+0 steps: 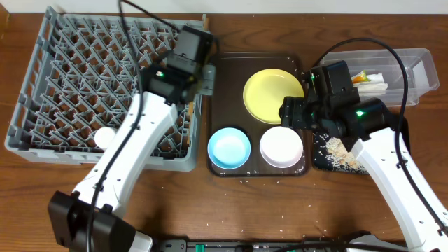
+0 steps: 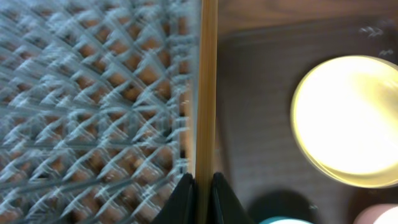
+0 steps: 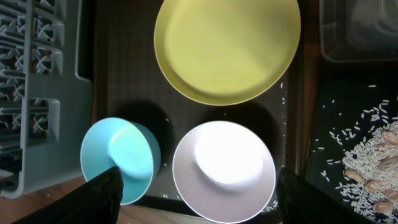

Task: Sort waste into correct bins and load items into the dishwasher

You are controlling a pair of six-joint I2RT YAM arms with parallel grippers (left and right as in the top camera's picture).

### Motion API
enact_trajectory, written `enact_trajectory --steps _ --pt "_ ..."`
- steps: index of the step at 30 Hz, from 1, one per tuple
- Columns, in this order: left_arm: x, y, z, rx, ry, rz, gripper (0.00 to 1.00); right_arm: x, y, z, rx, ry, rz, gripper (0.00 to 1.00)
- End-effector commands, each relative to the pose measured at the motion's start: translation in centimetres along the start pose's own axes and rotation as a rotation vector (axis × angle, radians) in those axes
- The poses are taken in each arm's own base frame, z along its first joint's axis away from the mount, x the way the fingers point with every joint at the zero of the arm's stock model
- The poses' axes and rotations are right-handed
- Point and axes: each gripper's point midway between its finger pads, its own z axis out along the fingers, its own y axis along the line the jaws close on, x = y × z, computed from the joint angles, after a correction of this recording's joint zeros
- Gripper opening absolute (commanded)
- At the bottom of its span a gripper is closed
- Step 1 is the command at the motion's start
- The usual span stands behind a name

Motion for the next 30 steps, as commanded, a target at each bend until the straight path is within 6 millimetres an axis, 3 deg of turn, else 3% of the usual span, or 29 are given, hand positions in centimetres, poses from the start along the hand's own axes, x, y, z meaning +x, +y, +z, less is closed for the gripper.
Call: enact_trajectory --steps 1,4,10,16,19,23,30 --pt "2.0 4.0 2.6 -0.128 0.092 -0.038 0.08 -0.1 0.0 0.1 0.007 0.0 0.009 0.77" --pt "3.8 5.4 4.9 -0.156 0.161 -0.084 0.08 -0.1 0.0 0.1 0.007 -0.001 0.009 0.76" --pt "5.6 4.0 8.6 -0.079 0.25 -0.093 0.08 -0.1 0.0 0.1 0.007 -0.001 0.009 0.76" --pt "6.0 3.0 9.3 -0.027 0.27 -0.089 0.12 -0.1 0.0 0.1 0.006 0.0 0.009 0.76" --pt "5.7 3.0 8.7 -0.025 0.261 -0.091 0.17 -0.1 0.1 0.1 0.004 0.001 0.009 0.76" --pt "4.6 3.1 6.9 -0.017 0.214 -0.098 0.33 -0.1 0.1 0.1 0.004 0.001 0.009 0.76" --pt "2.9 2.8 0.8 0.049 0.117 -0.122 0.39 -0.2 0.0 0.1 0.007 -0.005 -0.012 0.76"
